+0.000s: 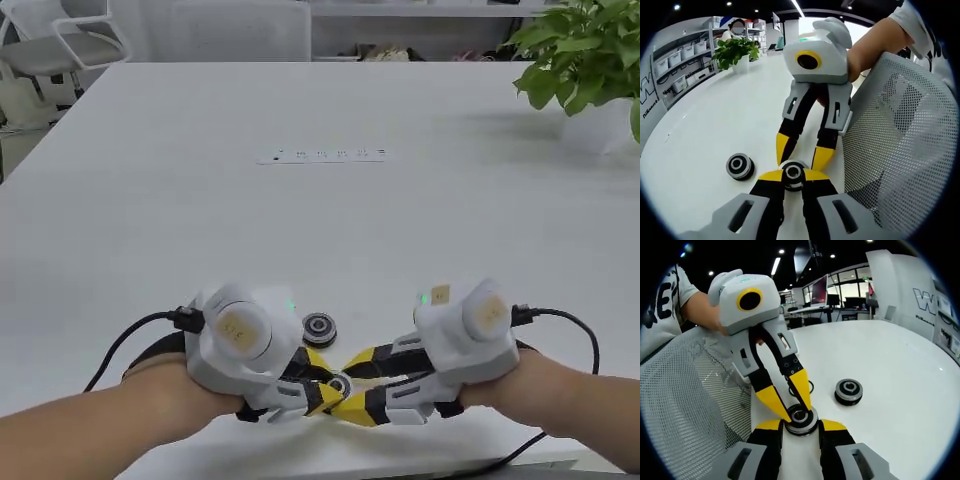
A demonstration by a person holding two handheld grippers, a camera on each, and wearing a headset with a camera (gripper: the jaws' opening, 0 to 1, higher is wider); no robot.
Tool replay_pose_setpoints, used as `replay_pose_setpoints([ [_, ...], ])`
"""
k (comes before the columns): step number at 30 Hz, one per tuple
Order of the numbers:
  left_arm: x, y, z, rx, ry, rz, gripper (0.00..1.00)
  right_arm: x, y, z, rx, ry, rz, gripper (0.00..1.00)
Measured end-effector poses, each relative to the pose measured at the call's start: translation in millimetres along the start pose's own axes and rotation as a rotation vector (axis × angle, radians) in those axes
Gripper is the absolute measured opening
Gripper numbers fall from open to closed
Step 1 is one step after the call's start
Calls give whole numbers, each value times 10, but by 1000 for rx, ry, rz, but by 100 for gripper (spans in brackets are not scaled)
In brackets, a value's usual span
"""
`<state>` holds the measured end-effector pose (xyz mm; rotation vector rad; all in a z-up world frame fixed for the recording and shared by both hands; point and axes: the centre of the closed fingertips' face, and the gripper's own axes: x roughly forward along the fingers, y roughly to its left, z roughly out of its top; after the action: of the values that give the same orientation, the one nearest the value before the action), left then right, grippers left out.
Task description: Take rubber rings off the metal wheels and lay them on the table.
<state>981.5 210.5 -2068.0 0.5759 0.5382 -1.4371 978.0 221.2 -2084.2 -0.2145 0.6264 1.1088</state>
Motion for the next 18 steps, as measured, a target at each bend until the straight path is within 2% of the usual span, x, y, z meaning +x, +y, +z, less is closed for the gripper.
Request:
replay_pose_setpoints([
  [6,4,0,7,-3,-7,5,8,-29,-5,-49,-21,21,-9,24],
  [18,11,-1,8,-8,-12,9,8,-59,-2,-60,-49,28,-18,22],
])
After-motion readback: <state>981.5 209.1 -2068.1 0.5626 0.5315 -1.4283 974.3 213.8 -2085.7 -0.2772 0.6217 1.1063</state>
